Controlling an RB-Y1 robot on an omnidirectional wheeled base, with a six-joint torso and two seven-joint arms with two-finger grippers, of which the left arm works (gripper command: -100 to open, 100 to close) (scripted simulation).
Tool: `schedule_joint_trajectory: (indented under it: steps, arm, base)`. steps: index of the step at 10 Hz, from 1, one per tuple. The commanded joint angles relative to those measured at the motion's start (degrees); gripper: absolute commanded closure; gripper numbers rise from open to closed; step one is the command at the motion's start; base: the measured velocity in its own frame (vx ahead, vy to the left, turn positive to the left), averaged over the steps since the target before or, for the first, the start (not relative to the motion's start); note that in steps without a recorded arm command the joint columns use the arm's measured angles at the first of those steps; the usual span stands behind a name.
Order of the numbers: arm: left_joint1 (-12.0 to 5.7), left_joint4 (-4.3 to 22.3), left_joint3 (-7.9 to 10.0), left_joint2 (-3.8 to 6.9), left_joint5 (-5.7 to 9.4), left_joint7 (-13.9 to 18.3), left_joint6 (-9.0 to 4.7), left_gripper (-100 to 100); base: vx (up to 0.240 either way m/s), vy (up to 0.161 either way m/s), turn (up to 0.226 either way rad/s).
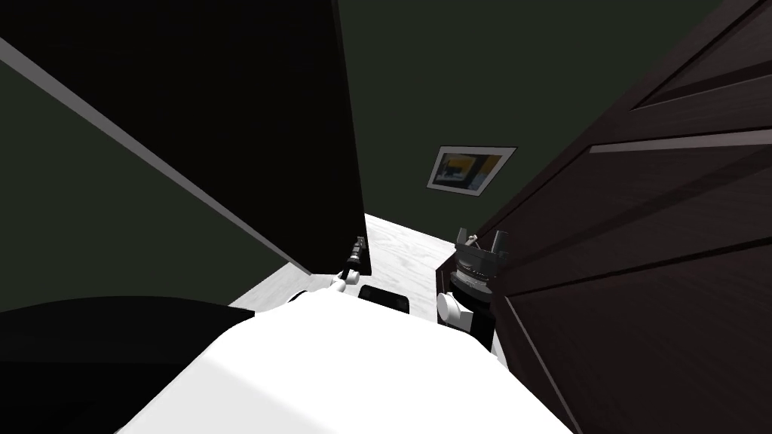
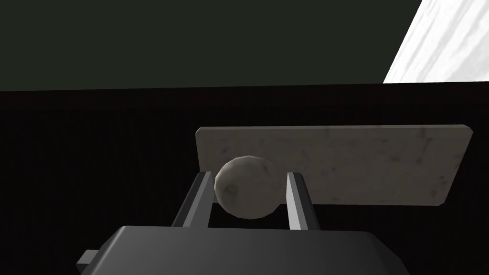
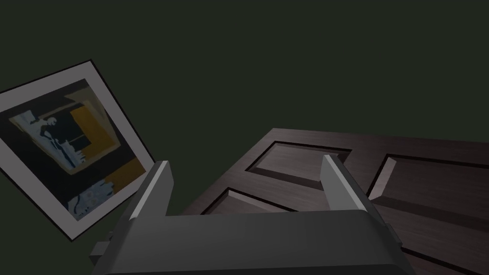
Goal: Push the door open
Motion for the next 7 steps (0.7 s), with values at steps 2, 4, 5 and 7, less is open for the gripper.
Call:
schedule_joint_trajectory:
  steps: [2, 4, 5, 7]
  arm:
    - [-0.29, -0.3, 1.18, 0.84, 0.24, 0.13, 0.06, 100]
    - [-0.52, 0.42, 2.51, 1.55, 0.47, 0.39, -0.11, 100]
    - [-0.52, 0.42, 2.51, 1.55, 0.47, 0.39, -0.11, 100]
    - [-0.79, 1.29, 4.12, 2.35, 0.75, 0.7, -0.31, 100]
  base:
    - [0.182, -0.021, 0.039]
    - [0.205, -0.013, 0.032]
    - [0.14, -0.03, 0.036]
    - [0.186, -0.037, 0.055]
